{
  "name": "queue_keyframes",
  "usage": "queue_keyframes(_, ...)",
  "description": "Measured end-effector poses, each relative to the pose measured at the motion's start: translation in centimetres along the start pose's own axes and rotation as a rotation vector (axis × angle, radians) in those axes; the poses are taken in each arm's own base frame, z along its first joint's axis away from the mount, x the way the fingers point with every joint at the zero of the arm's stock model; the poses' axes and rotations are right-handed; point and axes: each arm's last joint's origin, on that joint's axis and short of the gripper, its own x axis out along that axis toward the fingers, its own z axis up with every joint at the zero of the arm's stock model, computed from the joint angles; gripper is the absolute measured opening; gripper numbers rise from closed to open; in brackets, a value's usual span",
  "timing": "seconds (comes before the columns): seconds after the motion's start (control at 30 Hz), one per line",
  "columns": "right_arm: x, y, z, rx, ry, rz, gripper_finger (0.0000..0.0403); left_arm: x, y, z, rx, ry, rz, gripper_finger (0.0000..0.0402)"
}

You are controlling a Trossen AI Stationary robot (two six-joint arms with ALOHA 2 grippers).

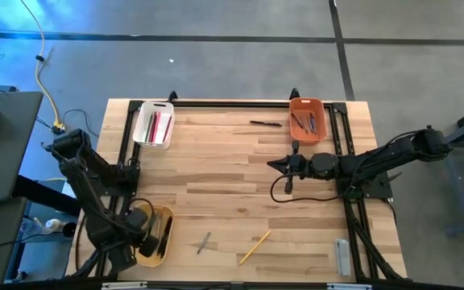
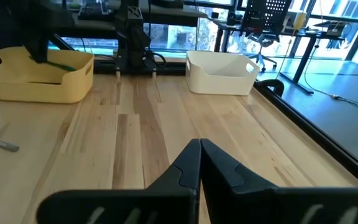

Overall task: Sort crayons/erasers/pens/pencils in bins
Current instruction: Put the green pen into the yellow bin, then put the yellow pencil into the white bin

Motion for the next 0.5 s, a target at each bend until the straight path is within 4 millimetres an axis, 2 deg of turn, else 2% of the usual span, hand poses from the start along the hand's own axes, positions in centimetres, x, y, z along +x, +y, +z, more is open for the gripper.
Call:
queue_keyframes(0.2,0.0,0.0,0.0,0.000,-0.001,0.000,0.0000,1.4,0.5,0.2,0.020,-0.013,0.037,0.0036)
queue_keyframes(0.33,0.0,0.0,0.0,0.000,0.002,0.000,0.0000,1.3,0.6,0.2,0.077,-0.001,0.044,0.0067)
queue_keyframes(0.5,0.0,0.0,-0.1,-0.008,0.014,0.000,0.0000,0.1,1.0,0.7,0.160,-0.020,0.072,0.0101)
